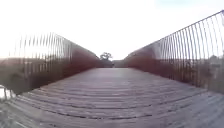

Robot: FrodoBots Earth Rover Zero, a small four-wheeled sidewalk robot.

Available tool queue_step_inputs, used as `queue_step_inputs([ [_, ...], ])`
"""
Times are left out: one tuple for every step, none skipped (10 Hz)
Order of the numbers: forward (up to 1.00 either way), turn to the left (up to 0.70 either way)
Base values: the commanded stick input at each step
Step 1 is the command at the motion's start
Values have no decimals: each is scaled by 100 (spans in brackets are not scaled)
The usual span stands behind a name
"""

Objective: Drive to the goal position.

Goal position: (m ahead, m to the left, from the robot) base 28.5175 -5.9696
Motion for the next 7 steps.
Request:
queue_step_inputs([
  [70,0],
  [70,0],
  [70,0],
  [70,0],
  [70,0],
  [70,0],
  [70,0],
])
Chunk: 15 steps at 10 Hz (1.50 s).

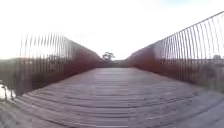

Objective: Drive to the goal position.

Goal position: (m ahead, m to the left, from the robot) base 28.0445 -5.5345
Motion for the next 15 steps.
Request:
queue_step_inputs([
  [70,0],
  [70,-35],
  [70,-35],
  [70,-35],
  [70,-35],
  [70,-35],
  [70,-35],
  [70,0],
  [70,0],
  [70,0],
  [70,0],
  [70,0],
  [70,0],
  [70,0],
  [70,0],
])
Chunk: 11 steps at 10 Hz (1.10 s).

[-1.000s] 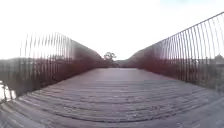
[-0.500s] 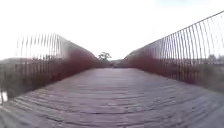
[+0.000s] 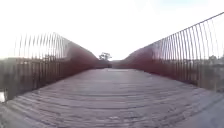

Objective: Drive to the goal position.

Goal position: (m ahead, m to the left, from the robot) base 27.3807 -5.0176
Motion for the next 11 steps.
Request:
queue_step_inputs([
  [70,0],
  [70,0],
  [70,0],
  [70,0],
  [70,-13],
  [70,-23],
  [70,-33],
  [70,-35],
  [70,-35],
  [70,-35],
  [70,-35],
])
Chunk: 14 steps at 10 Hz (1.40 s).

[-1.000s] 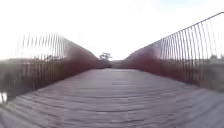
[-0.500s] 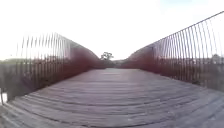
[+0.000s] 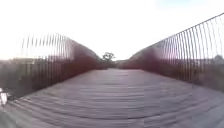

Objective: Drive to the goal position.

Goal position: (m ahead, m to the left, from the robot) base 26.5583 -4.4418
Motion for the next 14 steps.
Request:
queue_step_inputs([
  [70,-35],
  [70,-35],
  [70,-25],
  [70,-14],
  [70,-3],
  [70,0],
  [70,0],
  [70,0],
  [70,0],
  [70,0],
  [70,0],
  [70,0],
  [70,0],
  [70,0],
])
